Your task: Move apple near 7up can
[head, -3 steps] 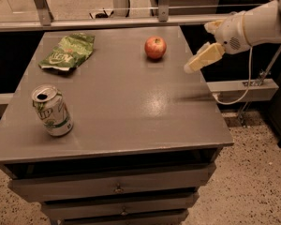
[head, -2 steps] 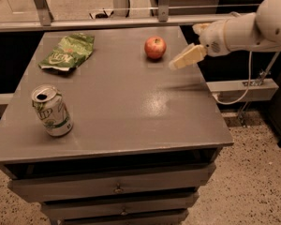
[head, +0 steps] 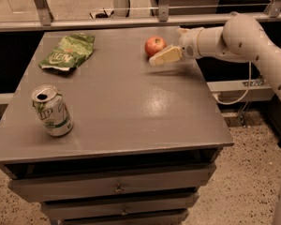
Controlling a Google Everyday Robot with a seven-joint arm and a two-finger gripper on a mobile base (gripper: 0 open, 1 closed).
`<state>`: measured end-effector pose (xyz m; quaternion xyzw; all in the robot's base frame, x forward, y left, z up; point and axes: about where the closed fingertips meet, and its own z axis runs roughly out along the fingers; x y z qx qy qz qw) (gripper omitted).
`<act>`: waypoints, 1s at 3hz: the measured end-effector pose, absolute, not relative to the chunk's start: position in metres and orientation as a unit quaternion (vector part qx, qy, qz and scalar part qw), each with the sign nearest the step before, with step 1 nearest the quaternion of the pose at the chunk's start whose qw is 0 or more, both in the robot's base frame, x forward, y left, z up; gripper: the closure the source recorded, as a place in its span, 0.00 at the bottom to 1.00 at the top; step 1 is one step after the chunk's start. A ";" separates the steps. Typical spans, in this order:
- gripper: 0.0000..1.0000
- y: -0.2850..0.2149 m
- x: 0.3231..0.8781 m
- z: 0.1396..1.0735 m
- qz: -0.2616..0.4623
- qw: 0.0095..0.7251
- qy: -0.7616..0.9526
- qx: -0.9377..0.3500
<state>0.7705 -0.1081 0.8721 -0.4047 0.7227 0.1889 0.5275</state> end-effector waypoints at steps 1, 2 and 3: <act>0.01 -0.093 0.794 0.866 0.213 0.531 0.724 -0.386; 0.31 -0.085 0.802 0.864 0.220 0.524 0.730 -0.380; 0.55 -0.090 0.801 0.863 0.221 0.521 0.735 -0.374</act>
Offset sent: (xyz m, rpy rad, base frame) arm 0.0417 0.0275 -0.0076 0.0705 0.0572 -0.0138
